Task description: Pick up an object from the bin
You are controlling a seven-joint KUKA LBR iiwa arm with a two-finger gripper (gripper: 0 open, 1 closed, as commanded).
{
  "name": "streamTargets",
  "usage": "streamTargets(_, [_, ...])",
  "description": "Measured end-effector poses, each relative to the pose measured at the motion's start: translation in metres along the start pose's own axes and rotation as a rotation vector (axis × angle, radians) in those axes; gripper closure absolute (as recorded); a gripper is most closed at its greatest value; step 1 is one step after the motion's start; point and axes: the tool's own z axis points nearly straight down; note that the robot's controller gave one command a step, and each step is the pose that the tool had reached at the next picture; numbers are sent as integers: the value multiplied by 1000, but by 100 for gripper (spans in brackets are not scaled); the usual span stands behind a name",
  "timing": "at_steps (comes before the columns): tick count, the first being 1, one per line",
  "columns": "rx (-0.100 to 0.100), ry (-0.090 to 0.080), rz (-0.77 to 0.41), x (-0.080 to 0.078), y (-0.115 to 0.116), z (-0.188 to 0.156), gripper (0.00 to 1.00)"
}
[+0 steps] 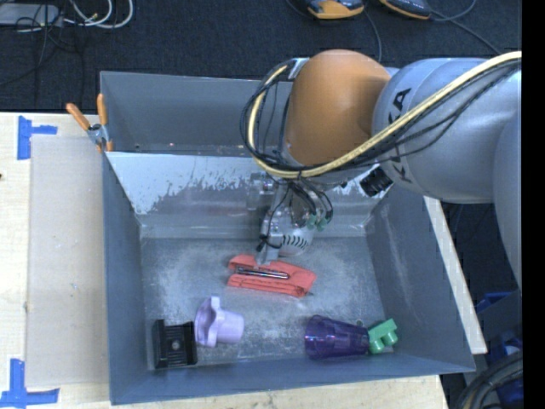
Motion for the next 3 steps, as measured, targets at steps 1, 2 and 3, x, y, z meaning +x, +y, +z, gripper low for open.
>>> streamTargets(1, [0, -4, -271, 39, -36, 48, 0])
streamTargets(2, [0, 6, -319, 52, -40, 77, 0])
streamTargets(3, [0, 3, -19, 52, -38, 88, 0])
